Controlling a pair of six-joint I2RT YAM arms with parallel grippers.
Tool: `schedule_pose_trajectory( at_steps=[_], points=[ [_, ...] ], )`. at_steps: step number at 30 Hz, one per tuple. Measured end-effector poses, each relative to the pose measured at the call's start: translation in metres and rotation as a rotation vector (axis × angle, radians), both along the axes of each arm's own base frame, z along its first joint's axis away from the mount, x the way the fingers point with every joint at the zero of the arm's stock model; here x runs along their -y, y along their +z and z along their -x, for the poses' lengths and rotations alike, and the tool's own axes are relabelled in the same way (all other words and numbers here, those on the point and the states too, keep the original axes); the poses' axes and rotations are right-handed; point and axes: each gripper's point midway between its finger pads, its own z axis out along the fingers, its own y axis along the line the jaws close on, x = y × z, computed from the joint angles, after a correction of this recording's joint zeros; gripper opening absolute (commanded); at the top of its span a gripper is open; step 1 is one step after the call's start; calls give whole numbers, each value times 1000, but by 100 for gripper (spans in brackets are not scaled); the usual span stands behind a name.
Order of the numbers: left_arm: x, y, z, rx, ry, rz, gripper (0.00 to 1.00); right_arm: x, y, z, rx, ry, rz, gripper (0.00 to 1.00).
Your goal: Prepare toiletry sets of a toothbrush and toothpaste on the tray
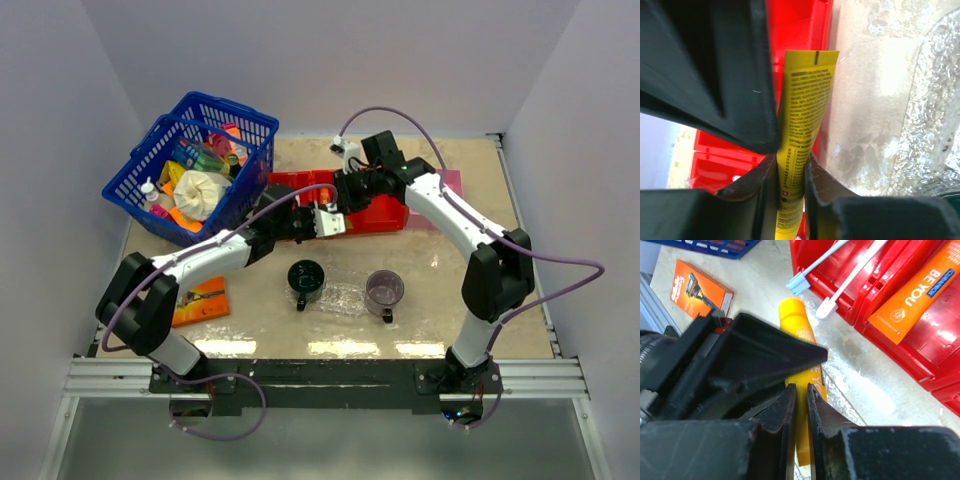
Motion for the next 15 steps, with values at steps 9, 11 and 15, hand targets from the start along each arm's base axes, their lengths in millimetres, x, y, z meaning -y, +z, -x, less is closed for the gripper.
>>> schedule_pose_trajectory(
  at_steps=[9,11,15],
  points=[
    [0,-19,9,-96,16,-20,3,3,21,-7,48,-28,-49,28],
    [1,-17,9,-110,29,-3,3,8,27,-9,60,-53,-69,41],
    [2,-12,10,-154,63,41,3,28,31,-17,67,-131,-92,53]
  ],
)
